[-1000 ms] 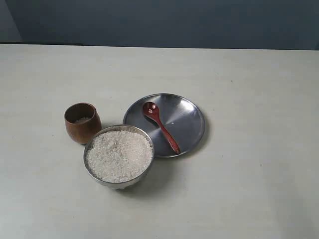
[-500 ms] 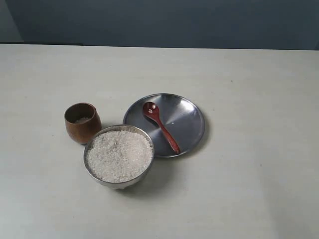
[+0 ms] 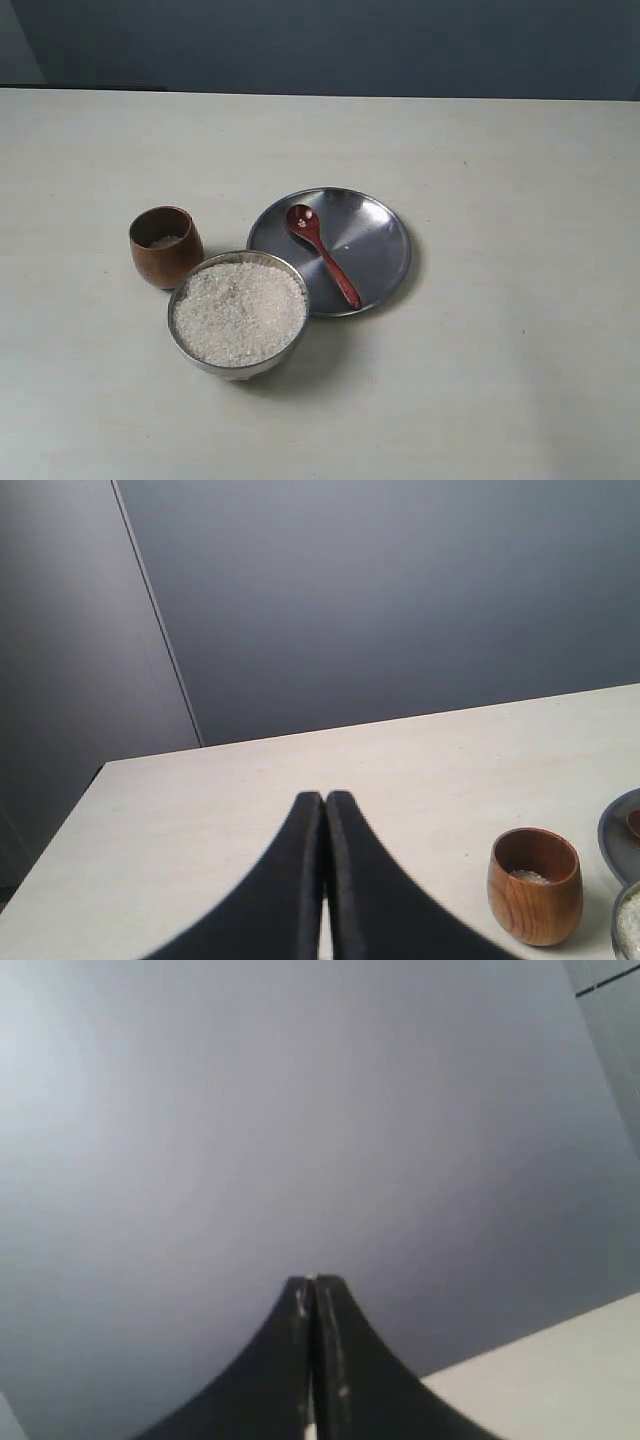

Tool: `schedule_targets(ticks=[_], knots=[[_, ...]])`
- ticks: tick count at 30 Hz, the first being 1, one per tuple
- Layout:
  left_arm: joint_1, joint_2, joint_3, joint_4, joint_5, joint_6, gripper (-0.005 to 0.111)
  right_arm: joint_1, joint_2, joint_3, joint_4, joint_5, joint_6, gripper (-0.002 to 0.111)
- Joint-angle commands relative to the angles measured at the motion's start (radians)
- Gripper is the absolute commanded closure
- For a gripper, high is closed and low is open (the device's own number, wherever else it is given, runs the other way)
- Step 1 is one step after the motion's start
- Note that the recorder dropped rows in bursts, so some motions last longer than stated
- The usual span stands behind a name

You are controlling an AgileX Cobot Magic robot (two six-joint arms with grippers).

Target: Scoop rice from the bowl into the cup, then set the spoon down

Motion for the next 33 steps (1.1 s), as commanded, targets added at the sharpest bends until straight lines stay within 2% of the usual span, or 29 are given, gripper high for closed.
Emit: schedule_targets(ticks=[1, 7, 11, 14, 18, 22, 25, 28, 33], knots=[[0.002, 0.0, -0.004, 0.002, -0.011, -0.003, 0.106, -0.005, -0.004, -0.094, 0.111, 0.042, -0.001, 0.108], [0.002, 0.0, -0.004, 0.002, -0.011, -0.003, 0.106, -0.005, -0.004, -0.148, 0.363, -0.033, -0.001, 0.108], [0.002, 0.0, -0.004, 0.002, -0.011, -0.003, 0.106, -0.005, -0.004, -0.148, 0.362, -0.155, -0.023, 0.108], [0.002, 0.0, -0.004, 0.002, -0.011, -0.003, 0.106, -0.003, -0.004, -0.146, 0.449, -0.213, -0.242, 0.108], [0.002, 0.0, -0.004, 0.002, -0.011, -0.003, 0.106, -0.002, -0.004, -0.142, 0.746, -0.252, -0.636, 0.108], [0.002, 0.0, -0.004, 0.002, -0.011, -0.003, 0.106, -0.002, -0.004, -0.142, 1.009, -0.089, -1.007, 0.108], [0.002, 0.0, -0.004, 0.002, -0.011, -0.003, 0.106, -0.002, -0.004, -0.142, 1.181, 0.141, -1.287, 0.108], [0.002, 0.0, -0.004, 0.002, -0.011, -0.003, 0.106, -0.002, -0.004, -0.142, 1.192, 0.319, -1.41, 0.108], [0.002, 0.0, -0.004, 0.002, -0.011, -0.003, 0.106, -0.002, -0.004, -0.121, 1.114, 0.444, -1.479, 0.108]])
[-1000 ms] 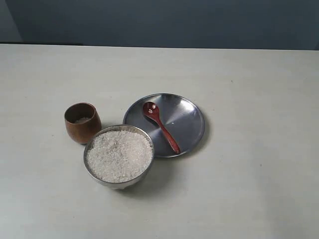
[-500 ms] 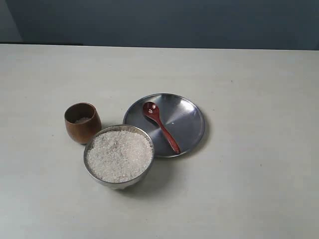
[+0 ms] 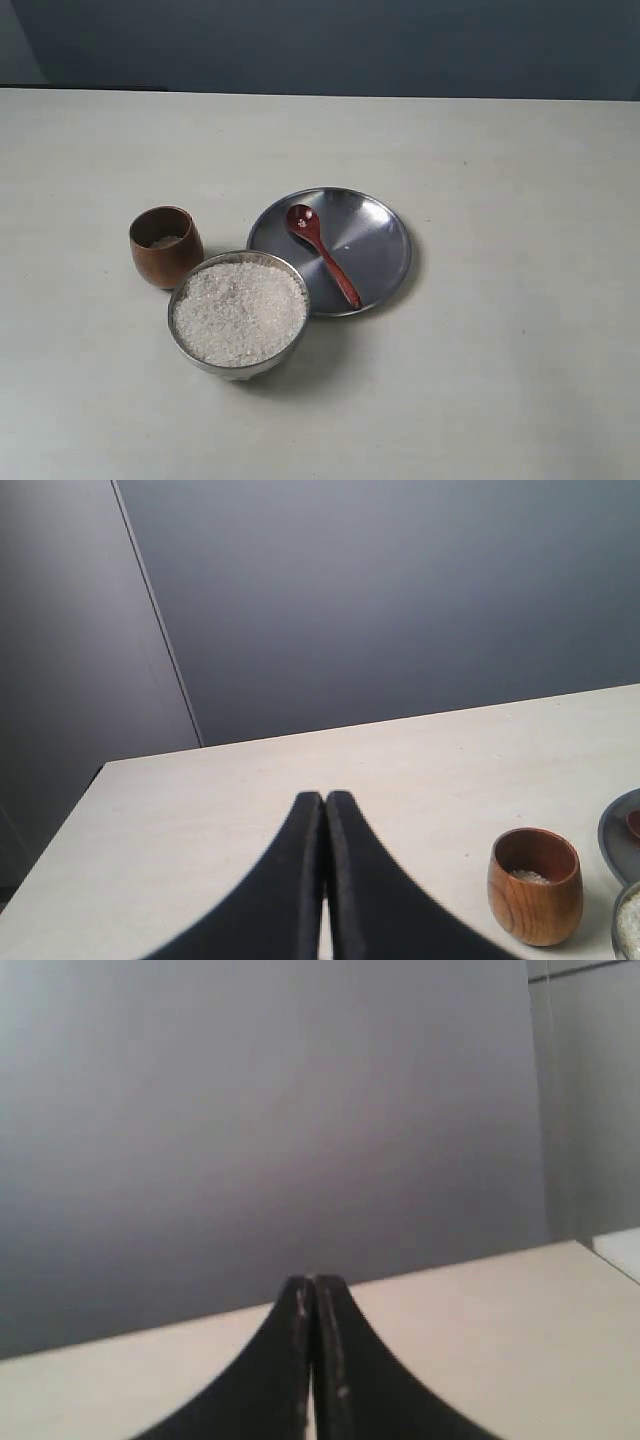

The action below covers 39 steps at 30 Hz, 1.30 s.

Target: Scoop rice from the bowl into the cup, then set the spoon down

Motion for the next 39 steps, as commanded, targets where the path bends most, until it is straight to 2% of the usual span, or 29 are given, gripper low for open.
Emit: schedule_targets(ticks=[1, 10, 18, 39], knots=[[0.002, 0.0, -0.004, 0.002, -0.011, -0.003, 0.106, -0.002, -0.001, 0.034, -0.072, 0.091, -0.062, 0.108], [0.002, 0.0, -0.004, 0.002, -0.011, -0.003, 0.106, -0.002, -0.001, 0.22, -0.086, 0.014, -0.047, 0.108], [0.002, 0.0, -0.004, 0.002, -0.011, -0.003, 0.106, -0.003, -0.028, 0.315, -0.092, 0.003, -0.047, 0.108], [0.002, 0.0, -0.004, 0.002, -0.01, -0.001, 0.106, -0.056, -0.043, 0.322, -0.129, 0.003, -0.059, 0.108]])
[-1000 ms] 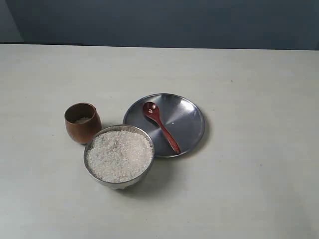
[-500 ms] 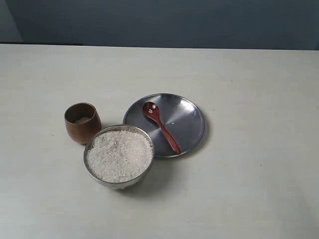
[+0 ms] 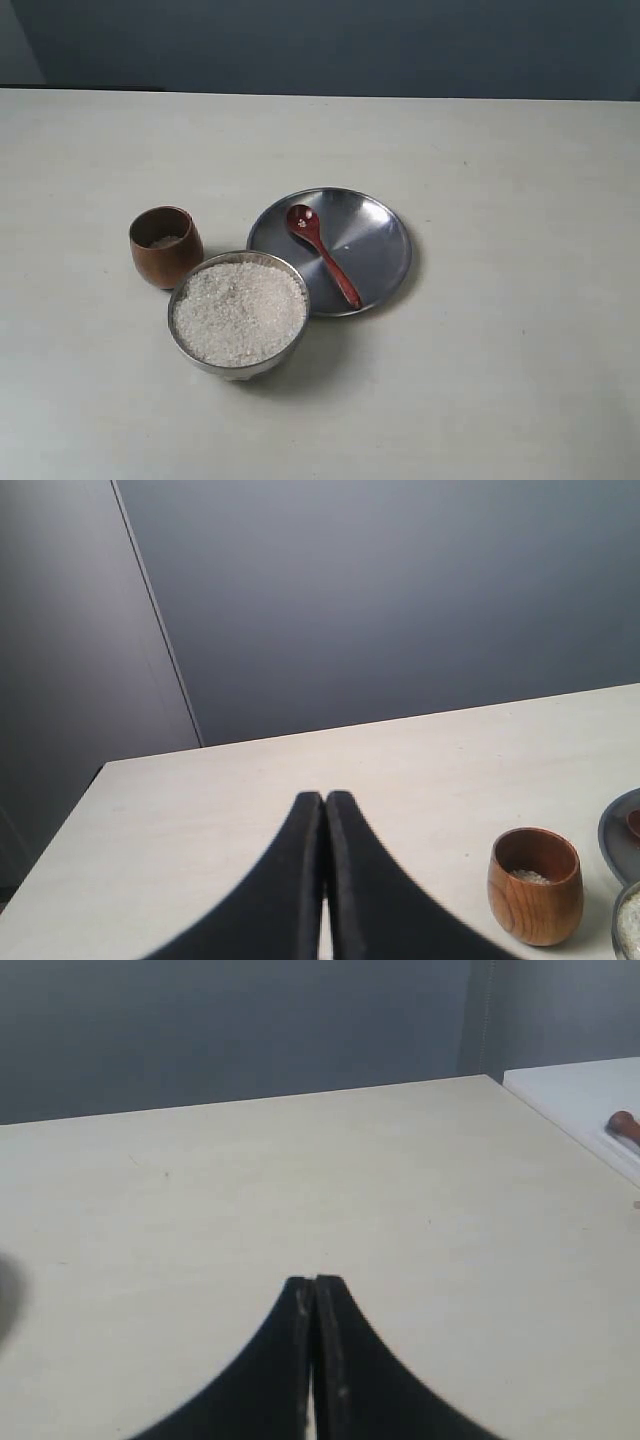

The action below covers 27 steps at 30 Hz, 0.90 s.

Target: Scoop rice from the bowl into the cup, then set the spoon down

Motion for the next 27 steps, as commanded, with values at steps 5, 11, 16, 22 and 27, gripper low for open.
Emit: schedule_targets(ticks=[5, 11, 16, 22, 27], knots=[[0.002, 0.0, -0.004, 0.002, -0.01, -0.001, 0.106, -0.006, -0.005, 0.004, 0.02, -0.007, -0.074, 0.108], [0.002, 0.0, -0.004, 0.002, -0.01, -0.001, 0.106, -0.006, -0.005, 0.004, 0.121, -0.009, -0.192, 0.108], [0.002, 0.0, -0.004, 0.002, -0.01, -0.001, 0.106, -0.006, -0.005, 0.004, 0.153, -0.009, -0.205, 0.108], [0.002, 0.0, -0.004, 0.002, -0.01, -0.001, 0.106, -0.006, -0.005, 0.004, 0.194, -0.009, -0.26, 0.108], [0.002, 0.0, -0.004, 0.002, -0.01, -0.001, 0.106, -0.006, -0.005, 0.004, 0.192, -0.009, -0.263, 0.108]])
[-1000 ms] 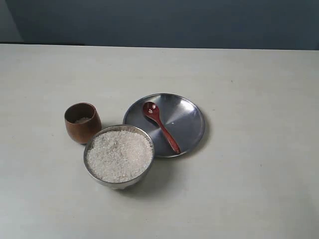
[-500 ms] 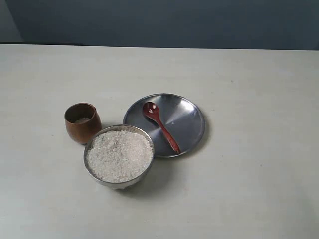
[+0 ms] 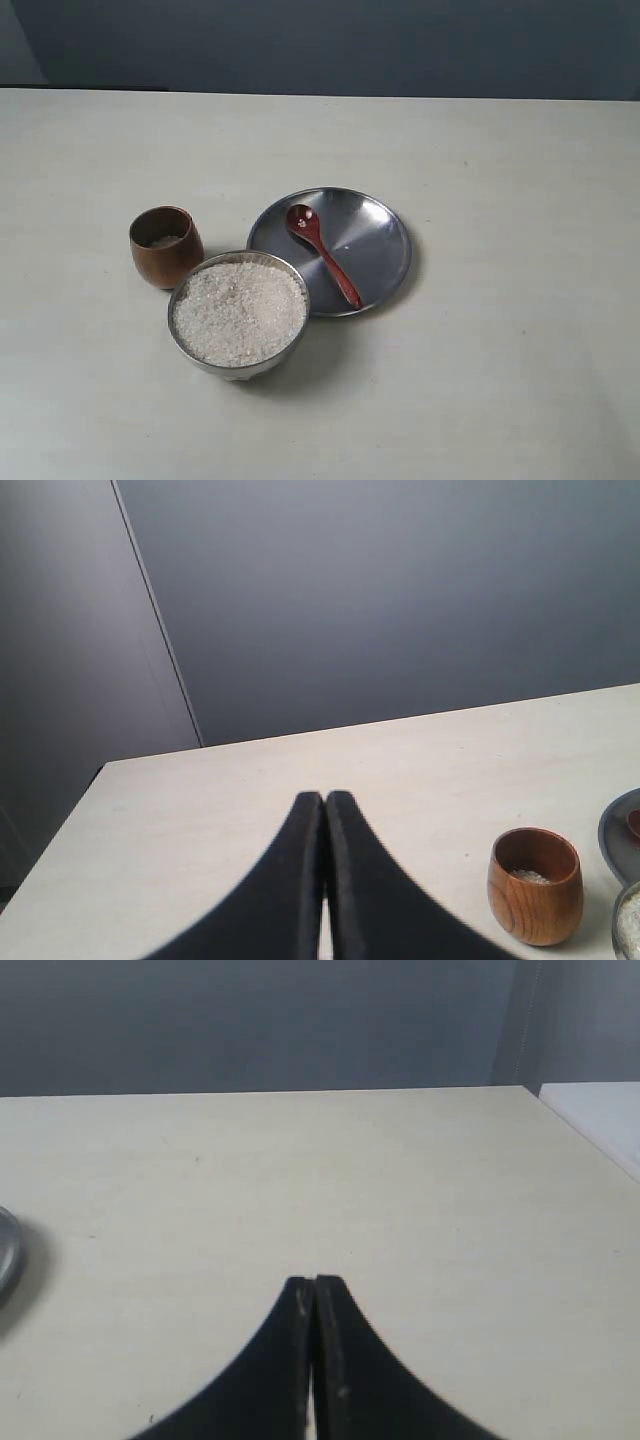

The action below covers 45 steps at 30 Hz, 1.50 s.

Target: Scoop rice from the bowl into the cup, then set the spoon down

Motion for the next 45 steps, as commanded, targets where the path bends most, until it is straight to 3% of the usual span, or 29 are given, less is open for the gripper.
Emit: schedule_targets(ticks=[1, 45], knots=[[0.002, 0.0, -0.004, 0.002, -0.01, -0.001, 0.106, -0.006, -0.005, 0.004, 0.003, -0.009, -0.014, 0.108], [0.002, 0.0, -0.004, 0.002, -0.01, -0.001, 0.106, -0.006, -0.005, 0.004, 0.005, 0.019, -0.014, 0.108]])
